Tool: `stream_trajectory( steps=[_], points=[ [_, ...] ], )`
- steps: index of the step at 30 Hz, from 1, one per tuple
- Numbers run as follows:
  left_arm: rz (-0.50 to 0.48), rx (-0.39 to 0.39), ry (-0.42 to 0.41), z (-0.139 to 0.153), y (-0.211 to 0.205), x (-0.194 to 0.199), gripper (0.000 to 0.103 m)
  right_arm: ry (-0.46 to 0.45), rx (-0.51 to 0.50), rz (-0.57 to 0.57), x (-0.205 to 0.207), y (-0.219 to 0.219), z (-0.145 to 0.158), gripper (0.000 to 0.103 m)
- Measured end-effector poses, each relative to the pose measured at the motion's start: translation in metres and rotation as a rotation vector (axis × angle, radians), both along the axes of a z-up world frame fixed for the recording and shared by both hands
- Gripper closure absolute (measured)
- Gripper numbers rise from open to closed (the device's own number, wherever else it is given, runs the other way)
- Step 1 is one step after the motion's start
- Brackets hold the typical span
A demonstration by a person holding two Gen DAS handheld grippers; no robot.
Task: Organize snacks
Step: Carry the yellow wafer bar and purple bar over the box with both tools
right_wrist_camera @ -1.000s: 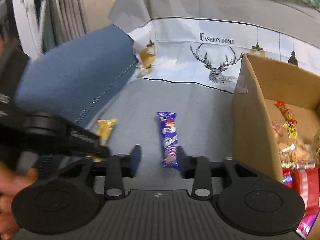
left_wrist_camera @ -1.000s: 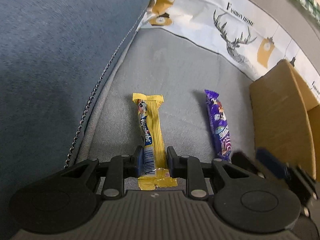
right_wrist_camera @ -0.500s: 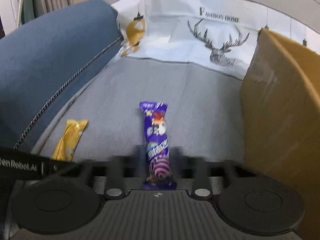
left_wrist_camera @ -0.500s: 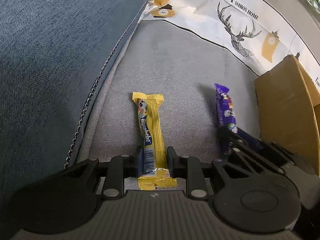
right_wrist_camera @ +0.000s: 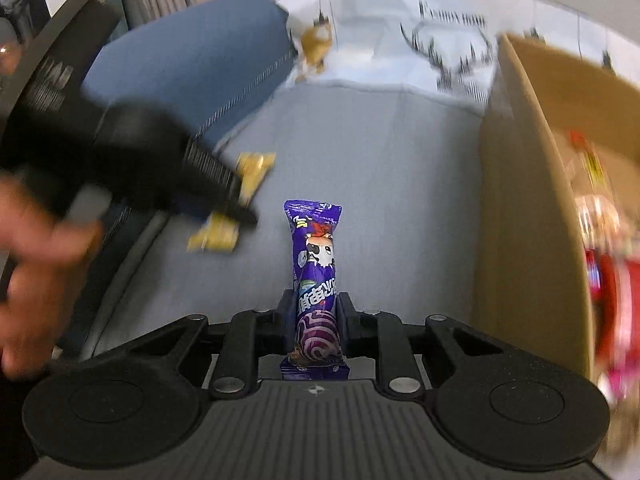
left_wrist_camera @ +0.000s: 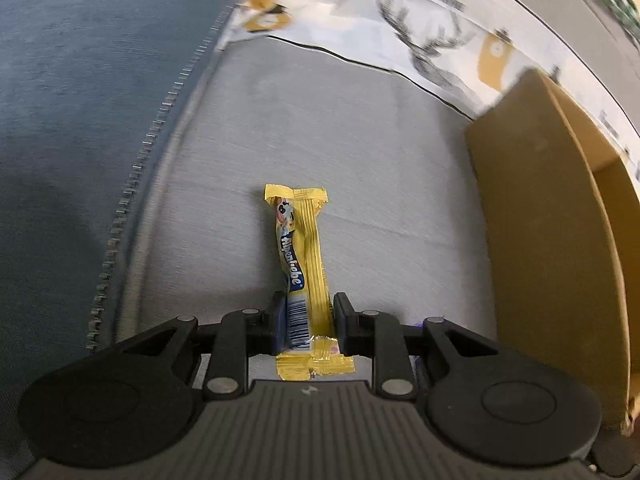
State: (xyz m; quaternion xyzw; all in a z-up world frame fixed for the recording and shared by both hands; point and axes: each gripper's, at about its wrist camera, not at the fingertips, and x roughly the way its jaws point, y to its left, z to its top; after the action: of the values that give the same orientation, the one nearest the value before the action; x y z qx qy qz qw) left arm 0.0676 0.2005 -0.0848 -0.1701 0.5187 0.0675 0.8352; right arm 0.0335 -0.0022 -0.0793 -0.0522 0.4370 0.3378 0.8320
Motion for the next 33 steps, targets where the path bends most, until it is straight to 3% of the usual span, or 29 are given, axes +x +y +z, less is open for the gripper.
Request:
stream_trajectory(
  steps=[5,8,14,23,25,26,27,33],
  points=[
    [-0.092,0.007,0.025,-0.006,-0.019,0.004,0.076,0.018,-0.008,-0.013,-0.012,-0.001,-0.014,0.081],
    [-0.096,0.018,0.039,-0.01,-0.022,0.007,0.076,0.007,-0.018,-0.004,-0.01,0.003,-0.02,0.079],
    [-0.105,0.038,0.041,-0.013,-0.027,0.013,0.074,0.017,0.012,-0.01,-0.002,0.001,-0.022,0.066],
    [-0.131,0.067,0.038,-0.013,-0.033,0.012,0.07,0.0,0.017,0.0,-0.002,0.001,-0.022,0.066],
    [-0.131,0.066,0.037,-0.013,-0.033,0.012,0.07,-0.011,0.009,0.005,-0.004,0.001,-0.022,0.069],
    [-0.131,0.068,0.036,-0.012,-0.033,0.012,0.073,-0.021,0.002,0.007,-0.005,0.001,-0.022,0.077],
    [-0.13,0.079,0.034,-0.012,-0.033,0.012,0.083,-0.031,-0.005,0.009,-0.007,0.002,-0.022,0.083],
    [-0.067,0.063,-0.067,0.005,-0.025,0.007,0.087,-0.084,0.02,-0.002,-0.013,-0.003,-0.012,0.088]
  ],
)
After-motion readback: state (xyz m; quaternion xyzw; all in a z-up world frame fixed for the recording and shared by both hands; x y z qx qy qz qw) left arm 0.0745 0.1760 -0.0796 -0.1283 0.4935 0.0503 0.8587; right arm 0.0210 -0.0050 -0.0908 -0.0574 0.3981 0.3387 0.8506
